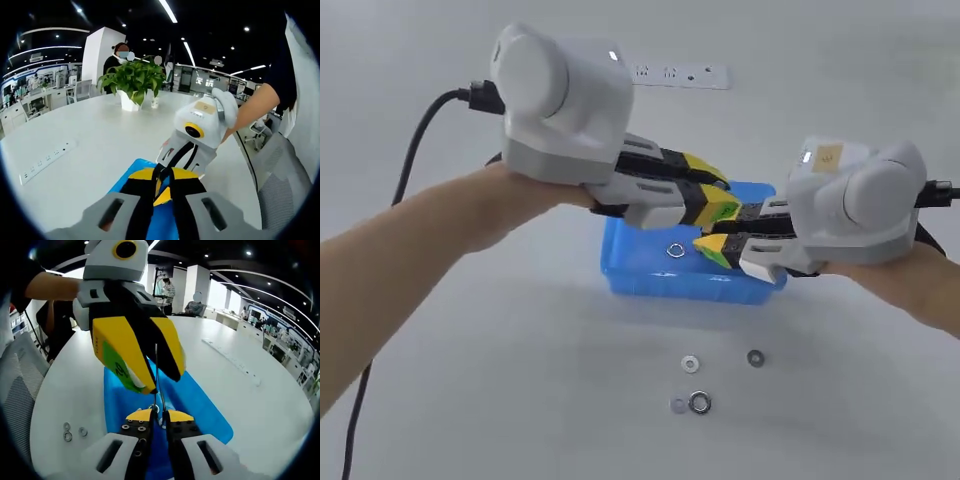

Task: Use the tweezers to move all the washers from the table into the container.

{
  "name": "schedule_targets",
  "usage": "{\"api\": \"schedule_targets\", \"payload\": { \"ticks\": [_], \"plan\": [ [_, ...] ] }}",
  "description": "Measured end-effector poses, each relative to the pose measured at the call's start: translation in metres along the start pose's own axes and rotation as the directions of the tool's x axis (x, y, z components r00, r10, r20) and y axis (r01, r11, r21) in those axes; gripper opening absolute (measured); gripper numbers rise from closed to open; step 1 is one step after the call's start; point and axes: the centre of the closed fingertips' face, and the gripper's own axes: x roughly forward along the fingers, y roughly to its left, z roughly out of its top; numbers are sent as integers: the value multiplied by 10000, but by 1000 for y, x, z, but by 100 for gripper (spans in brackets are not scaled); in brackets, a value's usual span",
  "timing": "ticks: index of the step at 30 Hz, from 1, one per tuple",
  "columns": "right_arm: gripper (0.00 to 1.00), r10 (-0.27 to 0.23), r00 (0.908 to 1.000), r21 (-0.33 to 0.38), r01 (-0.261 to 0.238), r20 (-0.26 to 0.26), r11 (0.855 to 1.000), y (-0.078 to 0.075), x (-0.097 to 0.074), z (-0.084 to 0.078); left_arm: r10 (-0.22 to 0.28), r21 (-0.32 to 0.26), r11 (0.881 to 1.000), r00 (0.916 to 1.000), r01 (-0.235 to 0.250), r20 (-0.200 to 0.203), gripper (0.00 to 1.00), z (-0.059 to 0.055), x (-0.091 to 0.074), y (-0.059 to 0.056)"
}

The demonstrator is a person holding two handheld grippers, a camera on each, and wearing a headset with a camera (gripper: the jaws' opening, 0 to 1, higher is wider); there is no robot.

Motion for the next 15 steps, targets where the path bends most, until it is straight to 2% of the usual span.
{"api": "schedule_targets", "payload": {
  "ticks": [4,8,12,15],
  "plan": [
    [10,33,10000,-44,-33,1,10000,0,0,-1,-150,152,9998,9996,154,-245,12,-3,0,0],
    [10,55,10000,-61,-55,2,10000,0,1,-1,-212,186,9996,9995,216,-235,10,-3,0,1],
    [10,52,10000,-87,-52,-17,9999,0,1,0,-228,698,9972,9991,253,-351,9,-3,0,2],
    [11,115,9999,-146,-115,-27,9998,1,1,0,-356,657,9971,9985,382,-408,8,-3,-1,0]
  ]
}}
